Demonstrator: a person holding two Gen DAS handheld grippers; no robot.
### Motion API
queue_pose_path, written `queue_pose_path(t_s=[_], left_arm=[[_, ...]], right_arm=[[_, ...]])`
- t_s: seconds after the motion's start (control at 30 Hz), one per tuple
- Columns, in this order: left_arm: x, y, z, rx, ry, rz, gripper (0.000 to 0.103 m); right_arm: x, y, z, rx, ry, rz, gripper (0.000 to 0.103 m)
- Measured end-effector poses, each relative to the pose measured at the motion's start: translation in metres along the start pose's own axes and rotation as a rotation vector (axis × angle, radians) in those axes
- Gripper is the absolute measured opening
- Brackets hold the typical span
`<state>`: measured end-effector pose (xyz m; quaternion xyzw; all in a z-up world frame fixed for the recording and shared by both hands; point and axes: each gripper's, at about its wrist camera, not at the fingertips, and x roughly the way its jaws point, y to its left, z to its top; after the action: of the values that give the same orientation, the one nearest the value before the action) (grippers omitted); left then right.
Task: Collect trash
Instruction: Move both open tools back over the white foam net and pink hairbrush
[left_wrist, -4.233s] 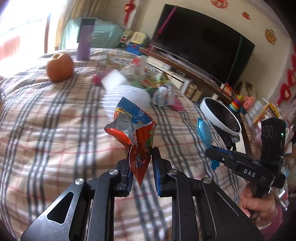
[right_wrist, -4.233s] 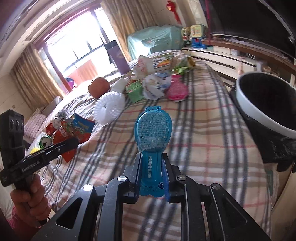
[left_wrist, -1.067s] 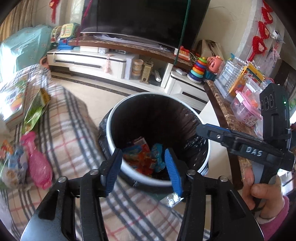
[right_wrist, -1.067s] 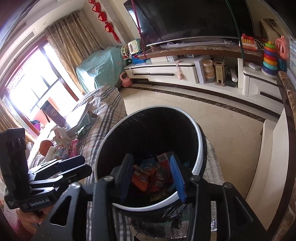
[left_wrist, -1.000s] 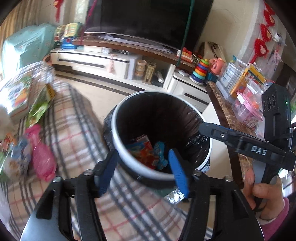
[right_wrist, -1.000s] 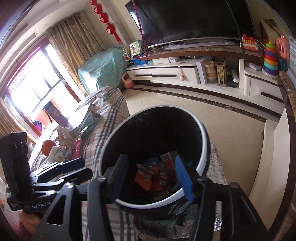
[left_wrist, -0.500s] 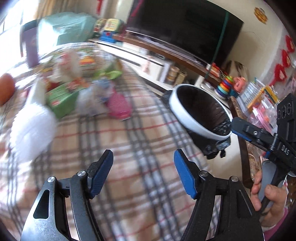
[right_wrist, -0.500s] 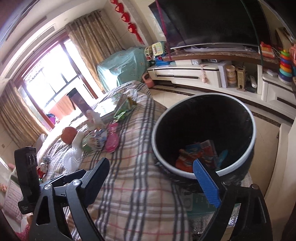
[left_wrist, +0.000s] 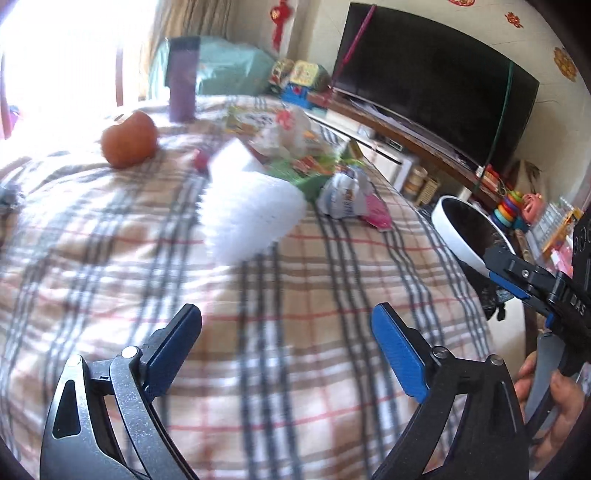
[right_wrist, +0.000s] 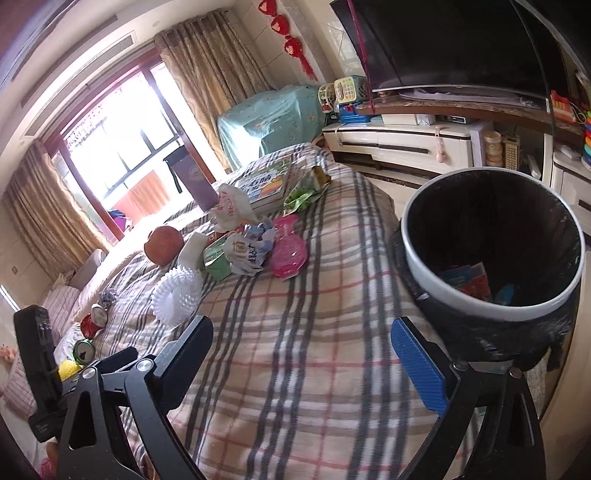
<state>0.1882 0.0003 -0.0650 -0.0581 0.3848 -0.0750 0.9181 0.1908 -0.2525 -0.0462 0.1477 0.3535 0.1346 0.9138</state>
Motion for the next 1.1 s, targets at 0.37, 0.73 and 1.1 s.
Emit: queue_pose_path(t_s=[0.37,0.73,1.1], left_arm=[[0.009,0.016,0.0,0.072,0.054,0.074,0.101],[0.02,0.032,0.022,0.039,-0.003,0.1,0.103],[0.047,0.037,0.052,0.044,-0.035,0.085,0.102]], right_arm=[[0.033,0.025,0.001,-0.038,0.044,-0.024,0.098],[0.064,0.024,0.02,-0.11,0.083,-0.053,0.092],[0.103,0.02,0.038,-0.183,0.146,-0.045,0.073]])
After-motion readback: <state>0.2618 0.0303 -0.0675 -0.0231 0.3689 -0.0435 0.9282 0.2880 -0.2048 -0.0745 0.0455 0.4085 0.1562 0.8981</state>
